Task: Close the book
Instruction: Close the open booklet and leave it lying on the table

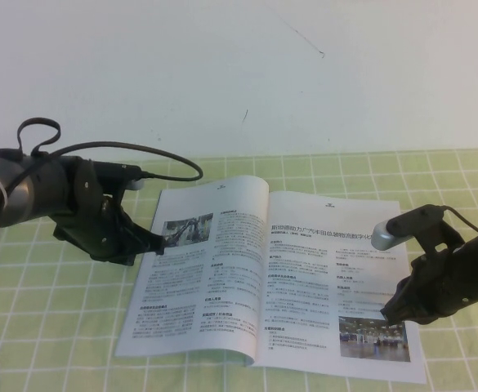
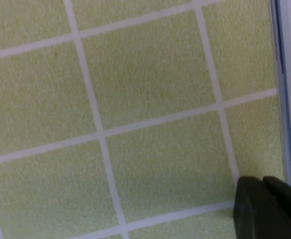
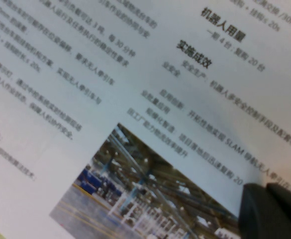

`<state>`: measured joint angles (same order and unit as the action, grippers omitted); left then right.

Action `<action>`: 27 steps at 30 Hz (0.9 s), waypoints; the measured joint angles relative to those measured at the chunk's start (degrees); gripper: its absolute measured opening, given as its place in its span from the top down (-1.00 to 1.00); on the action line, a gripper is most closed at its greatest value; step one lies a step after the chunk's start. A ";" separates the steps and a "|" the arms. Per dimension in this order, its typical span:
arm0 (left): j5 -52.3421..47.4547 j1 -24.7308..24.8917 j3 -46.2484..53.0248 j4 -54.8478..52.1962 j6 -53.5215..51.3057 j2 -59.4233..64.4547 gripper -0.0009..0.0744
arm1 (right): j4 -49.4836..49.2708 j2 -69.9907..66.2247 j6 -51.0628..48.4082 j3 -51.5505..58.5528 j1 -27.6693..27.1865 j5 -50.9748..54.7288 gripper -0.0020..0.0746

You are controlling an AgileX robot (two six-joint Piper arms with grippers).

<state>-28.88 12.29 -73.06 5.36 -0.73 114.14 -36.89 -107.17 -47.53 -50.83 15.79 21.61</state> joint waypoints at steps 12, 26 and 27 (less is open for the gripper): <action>0.21 5.72 0.00 -0.41 -0.17 0.09 0.99 | 0.00 0.00 -0.04 0.00 0.00 0.00 0.95; 8.17 18.98 0.00 17.86 -6.39 0.89 0.99 | -0.21 0.00 -0.13 0.00 0.00 0.09 0.95; 8.40 19.86 -0.41 18.89 -7.63 0.89 0.99 | -0.21 0.00 -0.13 0.00 0.00 0.09 0.95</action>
<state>-20.48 32.15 -73.47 24.25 -8.36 115.03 -37.10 -107.17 -47.66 -50.83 15.79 21.70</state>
